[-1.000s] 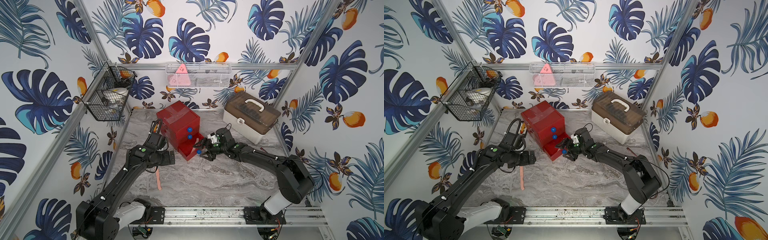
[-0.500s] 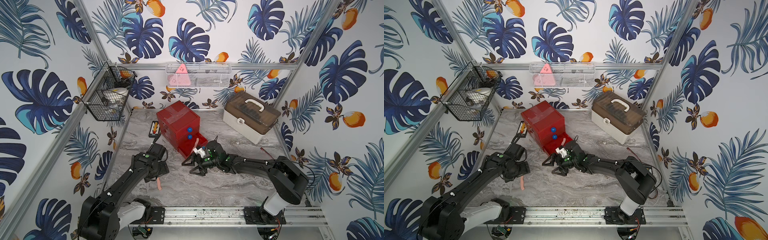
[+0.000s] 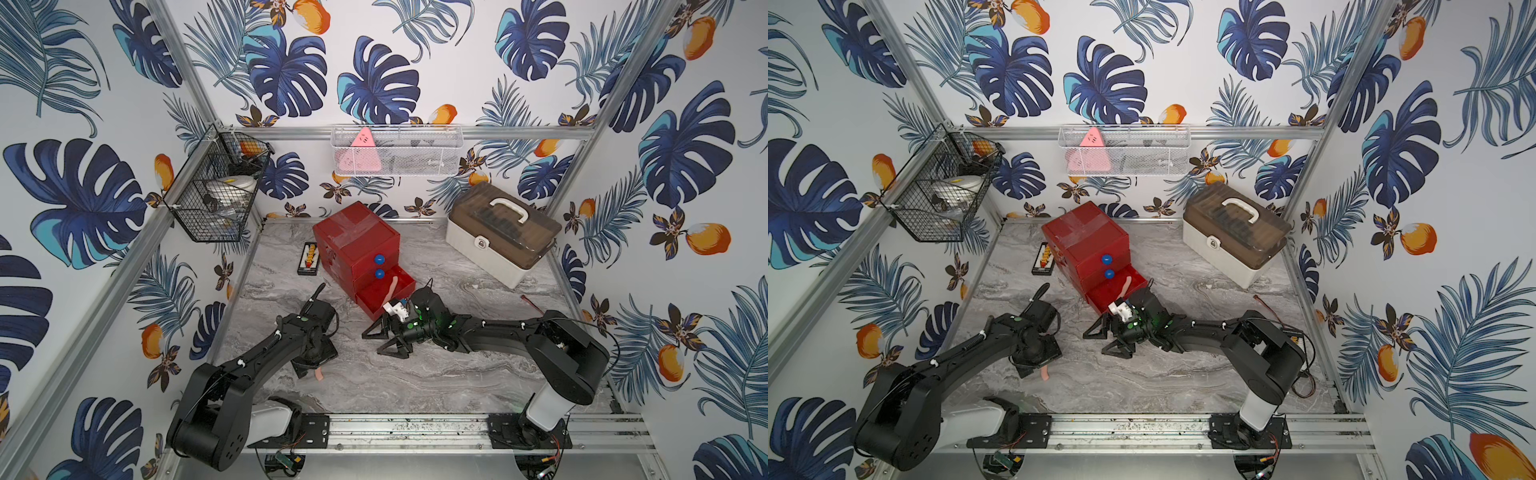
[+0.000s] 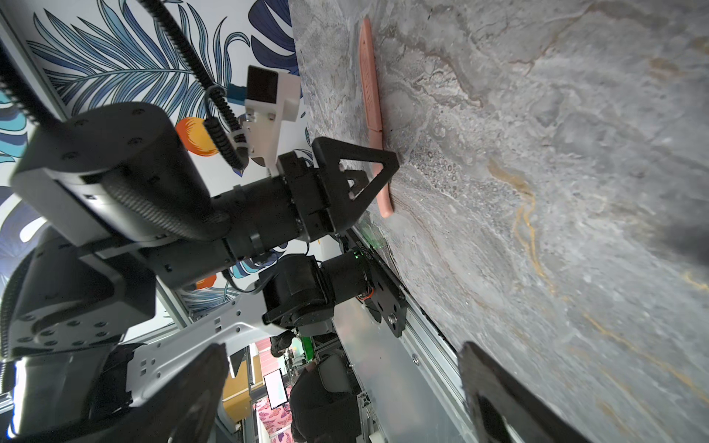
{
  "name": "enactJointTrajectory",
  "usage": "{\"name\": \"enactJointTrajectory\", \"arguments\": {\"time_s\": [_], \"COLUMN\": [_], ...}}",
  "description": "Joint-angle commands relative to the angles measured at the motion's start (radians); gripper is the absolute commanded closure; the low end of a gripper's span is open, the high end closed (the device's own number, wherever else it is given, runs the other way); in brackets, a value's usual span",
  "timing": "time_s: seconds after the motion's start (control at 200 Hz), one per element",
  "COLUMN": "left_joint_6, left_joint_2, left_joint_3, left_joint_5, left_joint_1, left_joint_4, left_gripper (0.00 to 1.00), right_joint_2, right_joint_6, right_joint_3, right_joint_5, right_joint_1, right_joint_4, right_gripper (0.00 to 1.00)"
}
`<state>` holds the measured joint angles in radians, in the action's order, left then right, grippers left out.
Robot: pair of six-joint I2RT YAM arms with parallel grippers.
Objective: Place the fruit knives into the drawer by color
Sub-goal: Pick up the fruit knife from the center of the board.
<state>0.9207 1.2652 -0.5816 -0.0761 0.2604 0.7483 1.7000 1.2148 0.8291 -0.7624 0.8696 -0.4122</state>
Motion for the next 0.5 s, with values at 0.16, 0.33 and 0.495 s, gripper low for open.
{"name": "enactJointTrajectory", "arguments": {"time_s": [0.16, 0.33, 0.495], "left_joint_6": [0.039, 0.044, 0.034], "left_joint_2": [0.019, 0.067, 0.117], "left_joint_3": [0.096, 0.094, 0.068], "left_joint_5": [0.014, 0.056, 0.078], "left_joint_1": [-0.01, -0.018, -0.019], "left_joint_4": [-0.216, -0.283, -0.313], "left_gripper": [0.45, 0.63, 0.77], "right_joint_2": [-0.021, -0.031, -0.027], "right_joint_6": [-0.003, -0.013, -0.022], "right_joint_3": [-0.039, -0.05, -0.049], "right_joint_5": [-0.031, -0.047, -0.068], "right_joint_1": [-0.014, -0.033, -0.059], "right_joint_4": [-0.033, -0.017, -0.008], "right_gripper": [0.05, 0.06, 0.06]}}
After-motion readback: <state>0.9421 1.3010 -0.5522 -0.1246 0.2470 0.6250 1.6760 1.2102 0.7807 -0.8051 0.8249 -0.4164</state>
